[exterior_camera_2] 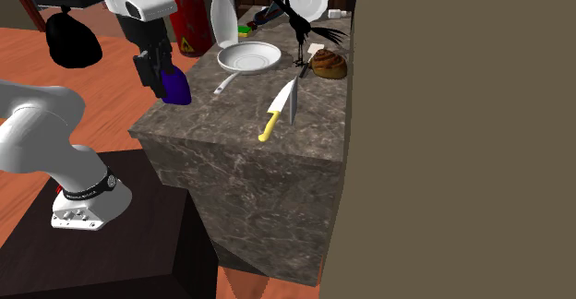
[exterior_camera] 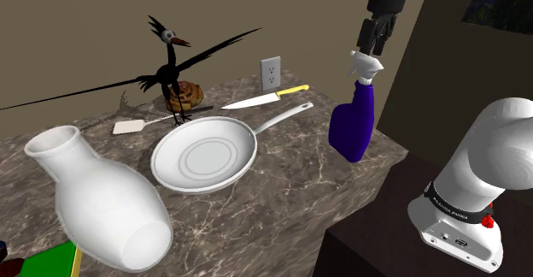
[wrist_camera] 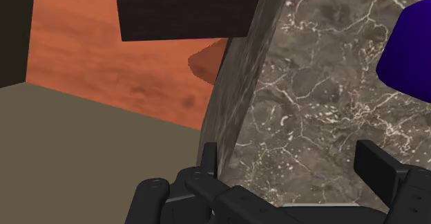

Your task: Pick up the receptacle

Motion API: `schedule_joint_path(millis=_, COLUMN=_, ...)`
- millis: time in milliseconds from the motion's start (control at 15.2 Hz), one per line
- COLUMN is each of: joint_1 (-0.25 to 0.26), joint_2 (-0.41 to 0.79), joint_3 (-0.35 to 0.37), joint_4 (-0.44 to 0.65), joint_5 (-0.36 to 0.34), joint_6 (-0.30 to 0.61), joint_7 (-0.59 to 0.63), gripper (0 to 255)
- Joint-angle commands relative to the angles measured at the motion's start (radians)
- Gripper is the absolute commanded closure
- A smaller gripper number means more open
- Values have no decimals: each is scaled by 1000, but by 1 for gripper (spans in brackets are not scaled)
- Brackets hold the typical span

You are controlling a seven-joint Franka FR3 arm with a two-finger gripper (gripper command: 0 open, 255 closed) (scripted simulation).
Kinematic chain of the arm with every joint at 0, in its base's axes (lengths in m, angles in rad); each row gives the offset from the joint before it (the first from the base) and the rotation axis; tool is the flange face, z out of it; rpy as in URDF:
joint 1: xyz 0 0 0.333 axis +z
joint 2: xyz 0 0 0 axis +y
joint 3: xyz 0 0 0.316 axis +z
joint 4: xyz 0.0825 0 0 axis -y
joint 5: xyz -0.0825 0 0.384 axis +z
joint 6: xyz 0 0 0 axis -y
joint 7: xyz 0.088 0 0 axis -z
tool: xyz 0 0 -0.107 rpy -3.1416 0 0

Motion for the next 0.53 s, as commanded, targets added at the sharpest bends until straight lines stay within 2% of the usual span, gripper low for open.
schedule_joint_path(millis=0, joint_1=0, joint_2=0, joint_3=0, joint_4=0, joint_5=0, joint_6=0, joint_7=0, gripper=0)
schedule_joint_path(millis=462, joint_1=59, joint_2=272, joint_3=-45, joint_4=159, joint_5=6, joint_6=125, joint_7=-176, gripper=0)
